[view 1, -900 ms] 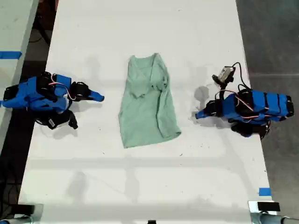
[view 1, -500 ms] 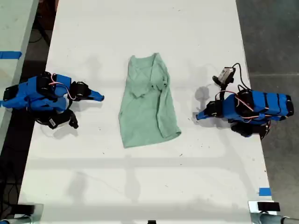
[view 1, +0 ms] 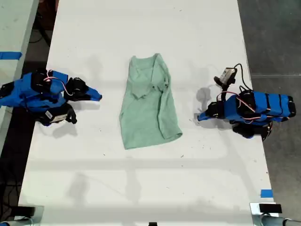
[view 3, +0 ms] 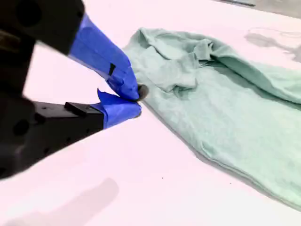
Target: Fold t shirt
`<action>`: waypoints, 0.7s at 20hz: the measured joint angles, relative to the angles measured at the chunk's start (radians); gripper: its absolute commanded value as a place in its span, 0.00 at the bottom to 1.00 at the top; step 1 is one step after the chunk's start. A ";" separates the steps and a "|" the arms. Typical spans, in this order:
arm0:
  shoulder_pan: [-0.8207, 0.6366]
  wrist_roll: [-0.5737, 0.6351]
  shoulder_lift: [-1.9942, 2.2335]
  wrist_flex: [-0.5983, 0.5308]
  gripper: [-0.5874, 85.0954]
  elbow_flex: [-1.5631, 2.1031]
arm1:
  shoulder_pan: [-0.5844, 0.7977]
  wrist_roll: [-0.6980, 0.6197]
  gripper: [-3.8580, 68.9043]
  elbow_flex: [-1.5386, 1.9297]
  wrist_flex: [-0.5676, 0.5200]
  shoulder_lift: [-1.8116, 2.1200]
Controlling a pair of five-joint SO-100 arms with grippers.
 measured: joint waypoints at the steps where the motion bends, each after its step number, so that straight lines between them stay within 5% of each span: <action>1: 0.046 -0.044 -0.178 0.012 0.13 -0.126 | 0.000 0.000 0.07 0.000 0.000 0.000; 7: 0.216 -0.247 -1.247 0.158 0.22 -0.871 | 0.000 0.000 0.07 0.000 0.000 0.000; 14: 0.272 -0.337 -1.496 -0.029 0.21 -0.931 | 0.000 0.000 0.07 0.000 0.000 0.000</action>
